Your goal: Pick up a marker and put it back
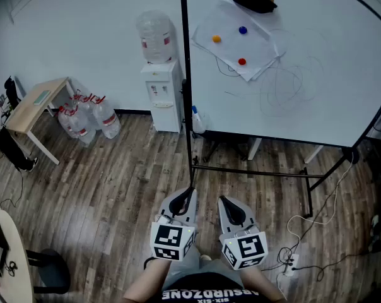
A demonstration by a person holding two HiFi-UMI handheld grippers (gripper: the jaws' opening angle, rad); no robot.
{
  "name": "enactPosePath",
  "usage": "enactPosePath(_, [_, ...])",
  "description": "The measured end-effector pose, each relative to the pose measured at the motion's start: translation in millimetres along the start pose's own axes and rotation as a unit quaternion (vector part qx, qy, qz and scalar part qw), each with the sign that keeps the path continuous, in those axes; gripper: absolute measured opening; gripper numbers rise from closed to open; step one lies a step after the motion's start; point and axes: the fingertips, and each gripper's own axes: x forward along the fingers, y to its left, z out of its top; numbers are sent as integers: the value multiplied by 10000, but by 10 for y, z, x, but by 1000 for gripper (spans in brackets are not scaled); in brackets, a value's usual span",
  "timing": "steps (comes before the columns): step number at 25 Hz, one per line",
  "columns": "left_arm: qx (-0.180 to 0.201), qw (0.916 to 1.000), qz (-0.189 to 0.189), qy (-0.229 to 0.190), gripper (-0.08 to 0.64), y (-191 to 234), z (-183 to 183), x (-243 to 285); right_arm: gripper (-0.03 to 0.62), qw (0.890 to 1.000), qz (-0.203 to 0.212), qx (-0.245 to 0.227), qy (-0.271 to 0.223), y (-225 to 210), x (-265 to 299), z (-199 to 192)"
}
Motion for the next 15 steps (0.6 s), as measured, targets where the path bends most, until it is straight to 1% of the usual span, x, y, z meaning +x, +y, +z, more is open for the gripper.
enactPosePath(4, [-2,10000,24,-3,11,20,-5,62,-2,10000,-7,-21,-19,-72,37,-3])
enactPosePath(9, [-24,10000,32,22,11,69,2,152,-2,9999,73,65,-130,-116,124,26])
enactPosePath(15, [-34,9999,-37,117,14,166,27,334,-2,9998,99,89,-117,-184,252,15])
